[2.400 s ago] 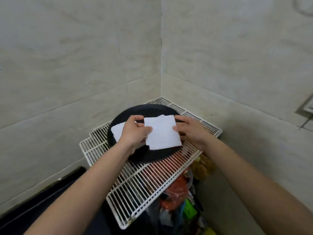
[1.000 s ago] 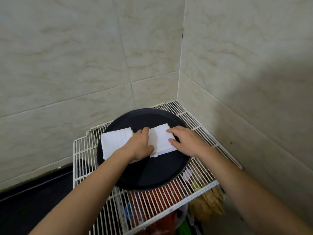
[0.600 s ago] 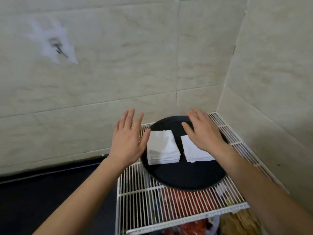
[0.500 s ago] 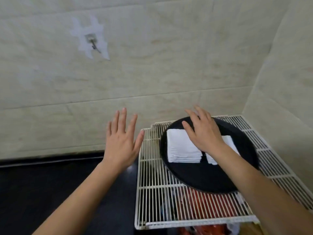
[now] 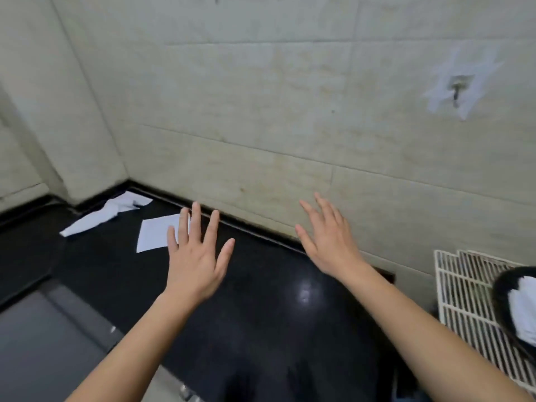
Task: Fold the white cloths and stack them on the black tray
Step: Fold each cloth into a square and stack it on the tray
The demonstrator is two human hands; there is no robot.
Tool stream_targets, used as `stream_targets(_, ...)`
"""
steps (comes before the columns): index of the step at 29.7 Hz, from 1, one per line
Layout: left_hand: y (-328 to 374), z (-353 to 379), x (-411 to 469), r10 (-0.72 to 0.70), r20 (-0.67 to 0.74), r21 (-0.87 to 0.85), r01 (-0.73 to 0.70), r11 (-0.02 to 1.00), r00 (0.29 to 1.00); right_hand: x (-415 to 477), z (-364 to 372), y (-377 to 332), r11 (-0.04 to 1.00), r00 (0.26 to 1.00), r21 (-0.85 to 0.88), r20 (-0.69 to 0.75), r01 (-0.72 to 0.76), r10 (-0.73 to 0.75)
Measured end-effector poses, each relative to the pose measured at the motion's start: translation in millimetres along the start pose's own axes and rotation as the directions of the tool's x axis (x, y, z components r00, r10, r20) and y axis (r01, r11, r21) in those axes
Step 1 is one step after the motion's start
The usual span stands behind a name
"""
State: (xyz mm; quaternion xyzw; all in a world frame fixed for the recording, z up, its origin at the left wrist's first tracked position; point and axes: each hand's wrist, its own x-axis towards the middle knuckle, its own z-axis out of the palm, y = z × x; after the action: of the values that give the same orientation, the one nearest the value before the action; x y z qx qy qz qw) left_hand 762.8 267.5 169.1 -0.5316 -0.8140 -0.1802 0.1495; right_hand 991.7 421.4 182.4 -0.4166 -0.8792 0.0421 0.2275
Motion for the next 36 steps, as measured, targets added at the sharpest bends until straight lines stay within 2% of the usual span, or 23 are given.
stream_targets(3,-93.7,-17.7,-8.7,-0.067,0.02,0.044,0.066,0.997,0.998,28.0,39.2,-84.5,0.998,0.999,0.035,-0.01,0.052,-0.052)
stream_targets(7,-214.3,-42.4,-23.0,-0.147,0.044,0.101,0.142,0.985,0.988,57.7,93.4,-196.0,0.991,0.989,0.03,0.065,0.133,-0.135)
stream_targets(11,-304.4,-63.7,-41.5,-0.219,0.053,0.125,0.211,0.969,0.974,84.6,127.1,-282.3,0.973,0.964,0.025,0.131,0.228,-0.229)
stream_targets(15,-369.1,-64.6,-53.1,-0.29,0.07,0.143,0.278,0.95,0.955,106.2,161.5,-335.7,0.956,0.938,0.002,0.192,0.293,-0.288)
stream_targets(18,-403.5,-50.6,-57.8,-0.337,0.099,0.135,0.323,0.937,0.936,118.4,190.2,-360.6,0.947,0.921,-0.015,0.238,0.322,-0.309)
stream_targets(24,-455.8,-3.8,-25.1,-0.322,0.199,0.151,0.296,0.943,0.926,145.5,256.9,-382.1,0.955,0.91,-0.015,0.308,0.296,-0.278)
stream_targets(33,-516.5,71.5,117.6,-0.155,0.326,0.166,0.105,0.98,0.933,245.7,340.8,-381.4,0.992,0.931,-0.01,0.347,0.128,-0.116)
stream_targets(36,-529.5,88.8,162.0,-0.076,0.319,0.125,0.037,0.991,0.945,282.8,358.5,-378.9,0.997,0.938,-0.03,0.343,0.067,-0.053)
